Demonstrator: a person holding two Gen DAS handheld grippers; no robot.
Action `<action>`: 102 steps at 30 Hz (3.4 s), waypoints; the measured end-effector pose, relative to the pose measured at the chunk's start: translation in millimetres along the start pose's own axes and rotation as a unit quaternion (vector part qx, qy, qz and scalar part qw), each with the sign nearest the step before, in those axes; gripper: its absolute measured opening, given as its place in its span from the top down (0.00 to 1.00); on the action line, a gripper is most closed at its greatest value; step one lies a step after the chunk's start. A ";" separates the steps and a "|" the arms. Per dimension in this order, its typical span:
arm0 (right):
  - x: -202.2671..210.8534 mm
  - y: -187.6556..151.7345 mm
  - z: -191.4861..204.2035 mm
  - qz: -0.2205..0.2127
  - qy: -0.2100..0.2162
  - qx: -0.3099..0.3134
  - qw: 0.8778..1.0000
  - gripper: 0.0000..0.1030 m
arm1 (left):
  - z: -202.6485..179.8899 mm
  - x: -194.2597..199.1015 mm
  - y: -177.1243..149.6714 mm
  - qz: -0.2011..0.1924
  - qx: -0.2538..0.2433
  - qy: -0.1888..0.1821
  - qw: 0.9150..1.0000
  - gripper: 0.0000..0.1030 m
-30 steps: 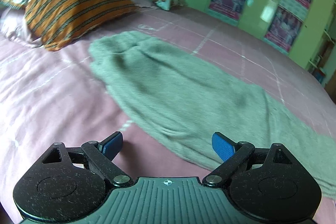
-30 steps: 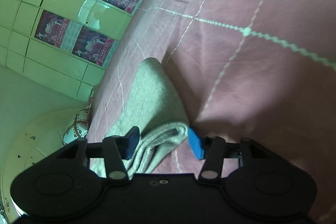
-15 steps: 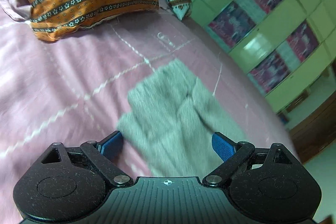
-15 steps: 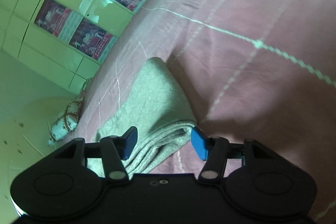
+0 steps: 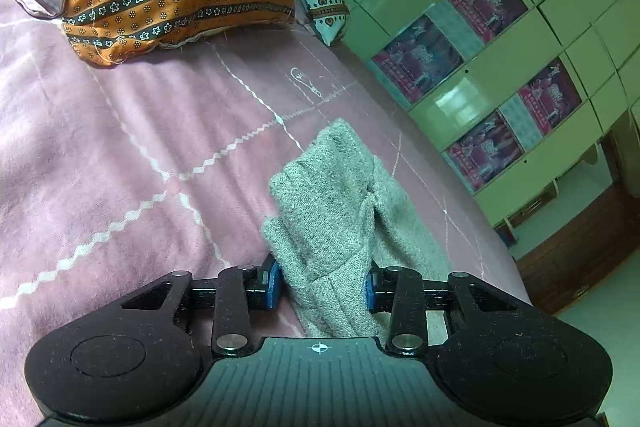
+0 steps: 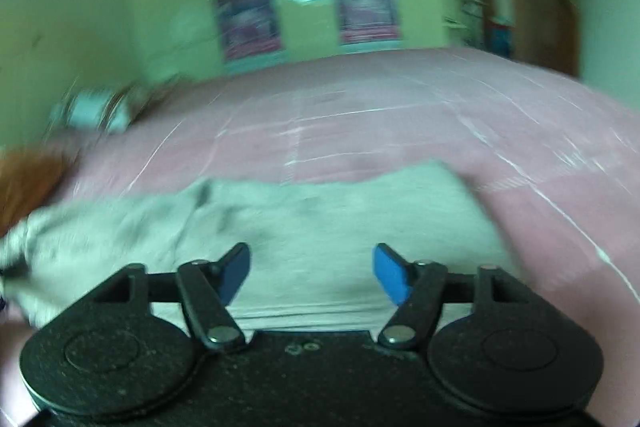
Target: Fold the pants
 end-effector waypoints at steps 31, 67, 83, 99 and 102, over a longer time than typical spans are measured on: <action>5.4 -7.7 -35.1 0.005 0.043 -0.068 0.997 0.37 | -152.7 68.5 -21.5 -0.077 -0.176 0.068 0.979 0.65; -6.9 3.5 -168.7 0.035 0.219 -0.291 0.931 0.49 | -256.0 57.9 -204.8 0.031 -0.271 0.070 0.960 0.19; -38.8 13.5 -152.0 0.072 0.186 -0.313 0.929 0.61 | -218.4 32.8 -196.4 0.084 -0.296 0.117 0.944 0.19; -34.3 0.2 -168.5 0.062 0.242 -0.376 0.892 0.67 | -207.7 1.9 -192.0 0.063 -0.285 0.153 0.944 0.19; -45.1 2.6 -163.5 0.077 0.236 -0.366 0.897 0.67 | -208.4 -2.3 -191.8 0.053 -0.283 0.150 0.946 0.19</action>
Point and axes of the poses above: each gripper's, at about its wrist camera, not at the fingertips, and x roughly against the way its jaws point, z to its left, y to its top, the point moved 8 cm from there along -x, roughly the way its jaws point, and after that the axes turned 12 degrees about z, right-handed, at the moved point
